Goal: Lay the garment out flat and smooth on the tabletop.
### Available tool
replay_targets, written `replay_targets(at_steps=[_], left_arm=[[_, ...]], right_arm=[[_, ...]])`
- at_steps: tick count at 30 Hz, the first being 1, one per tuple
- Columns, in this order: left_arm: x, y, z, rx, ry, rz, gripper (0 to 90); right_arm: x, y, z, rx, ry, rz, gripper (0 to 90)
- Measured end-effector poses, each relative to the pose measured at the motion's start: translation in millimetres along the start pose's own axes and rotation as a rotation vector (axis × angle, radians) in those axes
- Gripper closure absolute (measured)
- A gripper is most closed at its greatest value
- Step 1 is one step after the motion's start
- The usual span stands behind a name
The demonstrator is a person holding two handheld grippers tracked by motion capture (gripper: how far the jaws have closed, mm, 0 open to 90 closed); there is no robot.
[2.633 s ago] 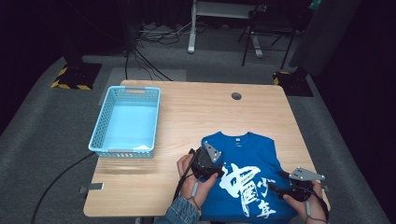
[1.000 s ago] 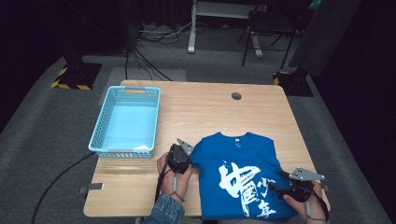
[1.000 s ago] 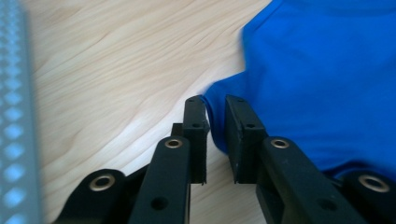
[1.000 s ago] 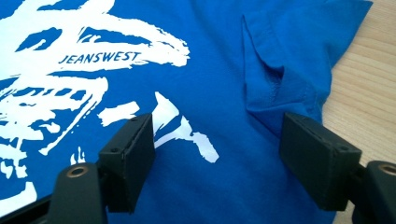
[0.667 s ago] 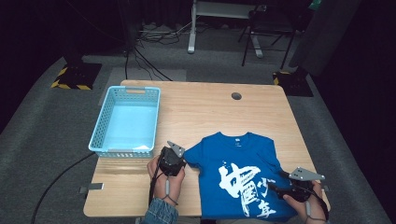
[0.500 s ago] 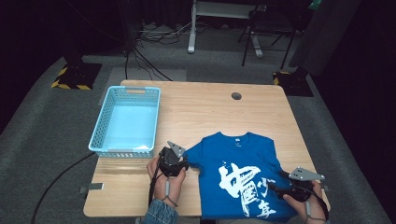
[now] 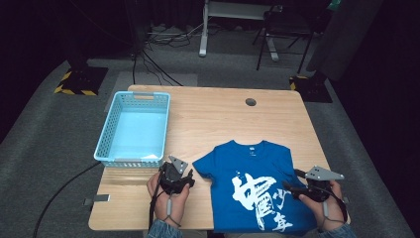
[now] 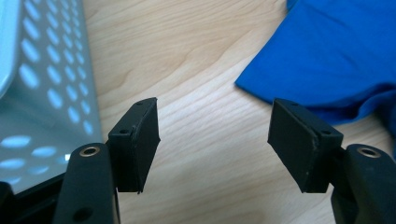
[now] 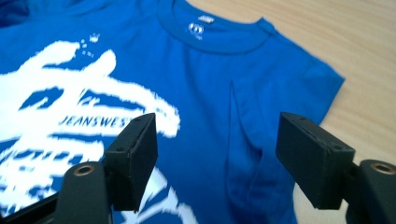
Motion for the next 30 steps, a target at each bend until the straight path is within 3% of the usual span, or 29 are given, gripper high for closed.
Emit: replay_targets(at_steps=[14, 19, 22, 26, 30], left_arm=[[32.4, -14.8, 11.6, -0.015, -0.044, 0.013, 31.3], [37.3, -18.0, 13.2, -0.015, -0.025, 0.018, 28.6], [38.7, -19.0, 12.2, -0.003, -0.003, 0.030, 26.5], [39.7, -20.1, 10.8, 0.031, -0.017, 0.068, 23.4], [39.9, -19.2, 9.8, 0.045, -0.025, 0.058, 17.5]], right_arm=[[-15.5, 16.9, -34.1, -0.015, -0.018, 0.014, 32.3], [-10.9, 24.7, -46.4, -0.015, -0.037, 0.013, 34.6], [-6.2, 28.0, -52.7, -0.014, -0.055, 0.010, 37.3], [-0.5, 29.3, -59.8, -0.017, -0.072, 0.010, 41.5], [0.3, 28.5, -63.2, -0.029, -0.060, -0.007, 51.3]])
Point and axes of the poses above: each handheld gripper's, and its own axes: z roughly backward along the jaws, x roughly out of its underside, y roughly to its right, the point moved 8 cm from there along -z, roughly forward along the jaws, and after that the axes turned 11 degrees about y, right-handed, at the moved point
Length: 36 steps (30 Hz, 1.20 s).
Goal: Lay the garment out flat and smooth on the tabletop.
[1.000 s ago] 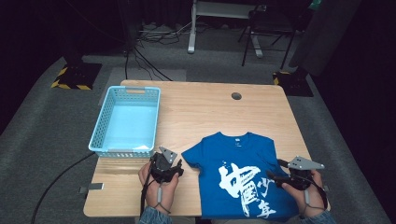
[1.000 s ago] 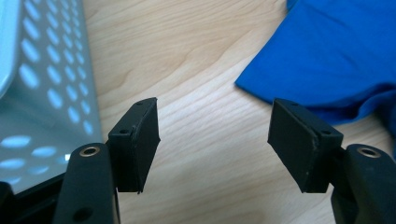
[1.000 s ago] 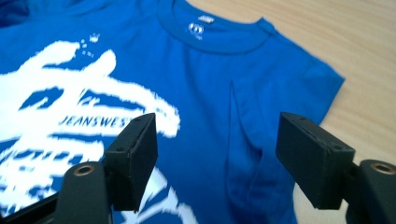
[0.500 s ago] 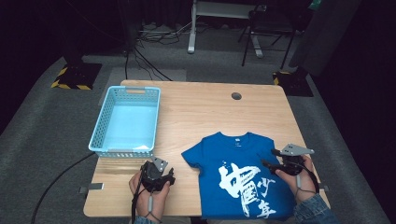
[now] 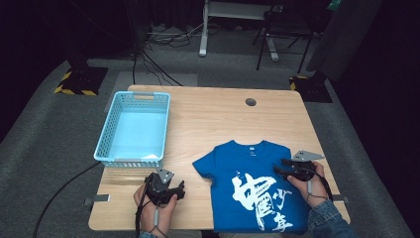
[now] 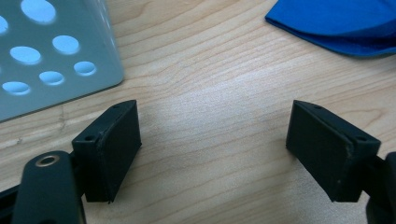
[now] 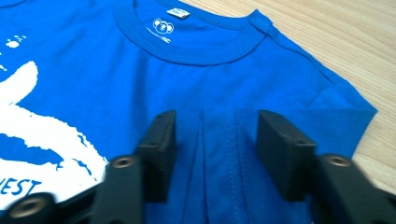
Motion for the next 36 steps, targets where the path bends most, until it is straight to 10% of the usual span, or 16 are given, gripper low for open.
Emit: replay_targets(at_steps=[9, 29, 36], left_arm=[[0.0, 0.0, 0.0, 0.001, -0.002, -0.002, 17.1], [-0.2, 0.4, -0.3, 0.003, 0.000, -0.002, 17.3], [-1.0, 3.5, -1.3, 0.007, 0.001, -0.008, 17.9]], right_arm=[[-4.5, 4.7, 5.5, 0.054, 0.012, 0.028, 88.5], [-3.1, 65.5, 62.4, 0.224, 0.078, -0.100, 87.6], [23.2, 86.1, 89.6, 0.353, 0.086, -0.176, 62.2]])
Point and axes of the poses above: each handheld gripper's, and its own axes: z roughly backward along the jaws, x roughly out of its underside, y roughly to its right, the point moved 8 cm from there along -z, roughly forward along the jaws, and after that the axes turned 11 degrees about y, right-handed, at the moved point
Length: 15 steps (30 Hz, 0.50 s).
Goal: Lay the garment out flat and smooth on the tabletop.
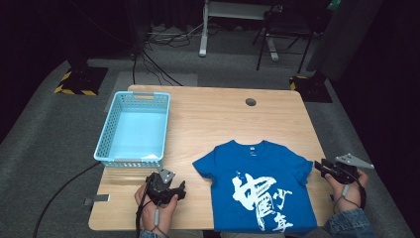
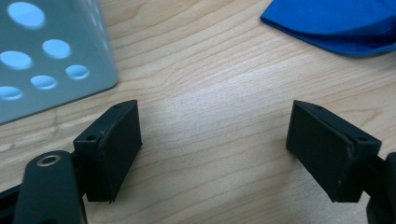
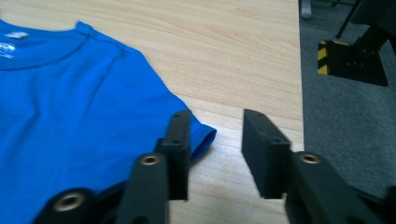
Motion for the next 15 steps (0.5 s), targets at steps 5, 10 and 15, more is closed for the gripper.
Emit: replay_targets(at_steps=[5, 10, 15], left_arm=[[-6.0, 12.3, 1.8, 0.036, 0.009, -0.009, 20.0], [-20.9, 44.3, 8.4, 0.091, 0.038, -0.061, 20.7], [-26.8, 80.6, 12.4, 0.142, 0.042, -0.097, 20.2]], right_arm=[[-5.1, -17.2, 10.5, -0.075, 0.037, 0.019, 53.7], [-8.8, -47.8, 23.9, -0.182, 0.059, 0.048, 44.3], [2.6, -75.4, 38.1, -0.249, 0.041, 0.063, 41.1]])
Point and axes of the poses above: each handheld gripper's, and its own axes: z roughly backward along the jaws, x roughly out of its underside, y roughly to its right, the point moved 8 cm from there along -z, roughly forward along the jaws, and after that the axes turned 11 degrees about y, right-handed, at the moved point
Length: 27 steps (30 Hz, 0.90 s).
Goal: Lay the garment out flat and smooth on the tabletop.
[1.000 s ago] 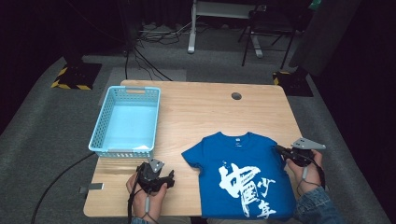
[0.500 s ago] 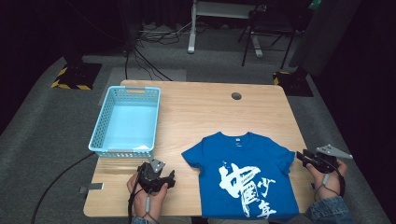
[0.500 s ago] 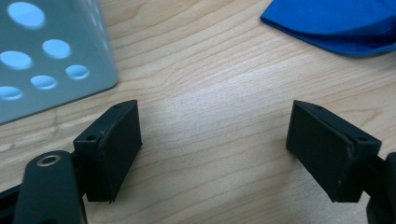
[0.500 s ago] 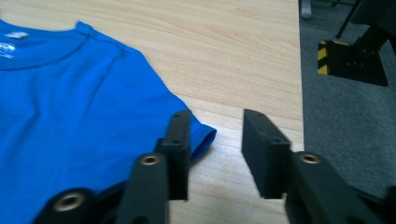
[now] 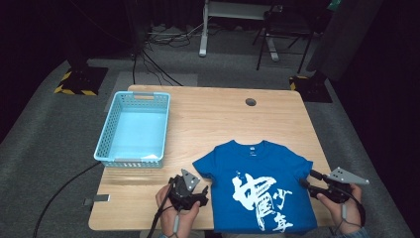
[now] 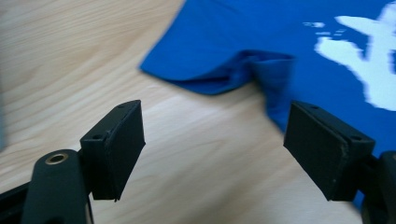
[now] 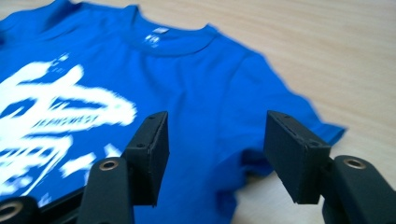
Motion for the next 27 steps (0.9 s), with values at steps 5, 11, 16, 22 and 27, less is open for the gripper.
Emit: replay_targets(at_steps=[5, 11, 16, 22, 27], left_arm=[[2.4, 31.8, -5.0, 0.019, -0.007, -0.026, 17.2], [8.5, 55.9, -17.2, 0.032, -0.028, -0.057, 16.3], [14.5, 58.3, -29.1, 0.014, -0.060, -0.094, 15.7], [10.1, 42.7, -42.2, 0.036, -0.049, -0.018, 14.7], [1.6, 26.4, -55.7, 0.014, -0.051, -0.003, 14.6]], right_arm=[[15.9, -16.5, 7.3, -0.018, -0.024, 0.002, 38.3], [36.7, -27.2, 9.5, -0.027, -0.065, 0.001, 37.9], [49.3, -26.4, 4.5, -0.016, -0.087, 0.005, 37.7], [44.7, -21.1, -5.4, 0.008, -0.102, 0.002, 37.7], [37.0, -11.8, -21.9, 0.023, -0.112, -0.006, 38.6]])
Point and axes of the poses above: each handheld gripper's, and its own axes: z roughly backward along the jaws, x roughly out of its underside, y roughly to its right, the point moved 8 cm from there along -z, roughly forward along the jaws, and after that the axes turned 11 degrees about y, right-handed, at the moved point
